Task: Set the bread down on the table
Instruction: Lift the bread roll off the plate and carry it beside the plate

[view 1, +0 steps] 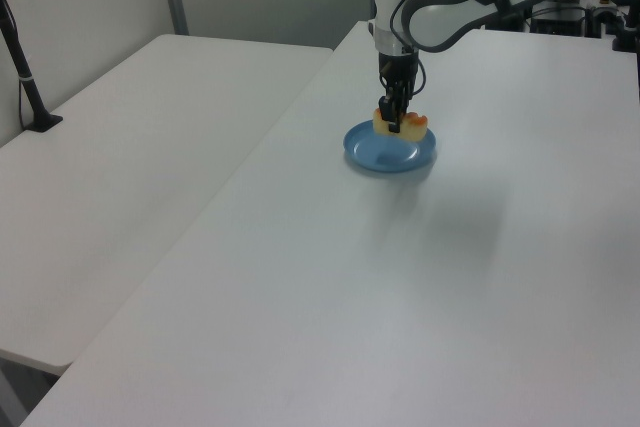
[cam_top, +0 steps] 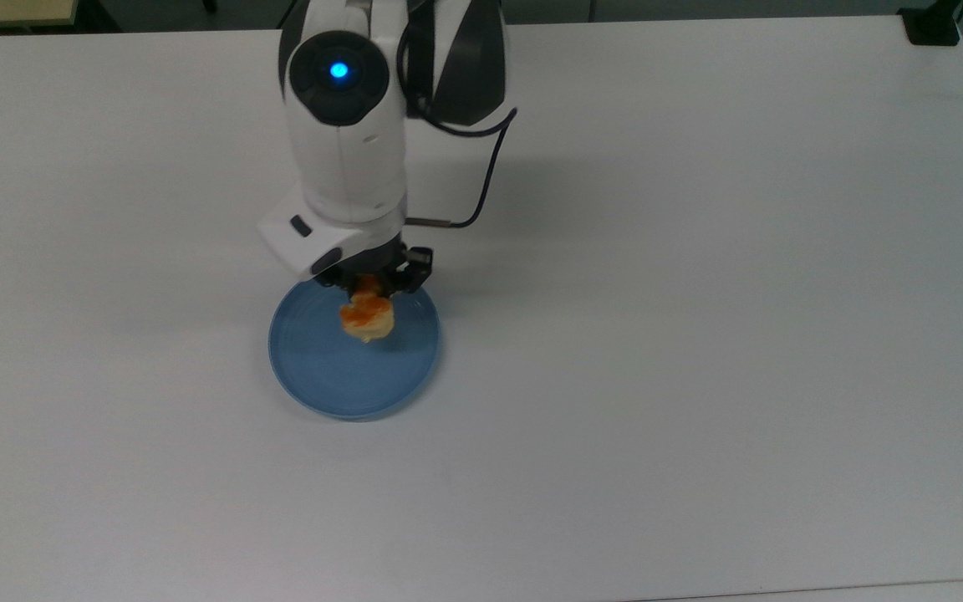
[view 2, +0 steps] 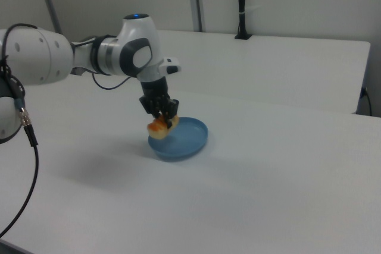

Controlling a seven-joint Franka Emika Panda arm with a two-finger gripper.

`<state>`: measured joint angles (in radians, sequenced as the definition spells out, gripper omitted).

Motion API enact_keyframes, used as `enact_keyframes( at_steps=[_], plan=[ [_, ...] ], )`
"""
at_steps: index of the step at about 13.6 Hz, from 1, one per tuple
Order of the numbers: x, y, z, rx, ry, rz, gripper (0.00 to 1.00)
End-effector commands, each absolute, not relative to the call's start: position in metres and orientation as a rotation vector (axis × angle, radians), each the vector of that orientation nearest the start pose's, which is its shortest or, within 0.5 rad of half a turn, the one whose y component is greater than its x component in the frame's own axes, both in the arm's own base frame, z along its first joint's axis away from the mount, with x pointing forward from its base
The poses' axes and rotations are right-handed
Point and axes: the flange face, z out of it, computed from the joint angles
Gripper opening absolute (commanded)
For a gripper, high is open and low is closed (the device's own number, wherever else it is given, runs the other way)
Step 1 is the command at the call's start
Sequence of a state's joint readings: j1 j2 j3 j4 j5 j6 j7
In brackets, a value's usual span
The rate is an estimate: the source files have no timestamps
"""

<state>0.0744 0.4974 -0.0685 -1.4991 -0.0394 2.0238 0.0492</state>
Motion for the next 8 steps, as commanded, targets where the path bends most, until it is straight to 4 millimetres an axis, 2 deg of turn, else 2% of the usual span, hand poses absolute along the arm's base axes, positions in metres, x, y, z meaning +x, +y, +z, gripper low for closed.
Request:
enact_keyframes(
  at_steps=[1, 3, 5, 6, 8],
  plan=[
    [0.668, 0.066, 0.392, -3.199, -0.157, -0.007, 0.36],
    [0.664, 0.104, 0.388, -3.191, -0.222, -0.005, 0.36],
    [0.659, 0.158, 0.37, -3.191, -0.242, -0.015, 0.36],
    [0.66, 0.176, 0.358, -3.186, -0.228, -0.046, 0.38],
    [0.659, 0.193, 0.342, -3.191, -0.197, -0.053, 0.49]
  ],
)
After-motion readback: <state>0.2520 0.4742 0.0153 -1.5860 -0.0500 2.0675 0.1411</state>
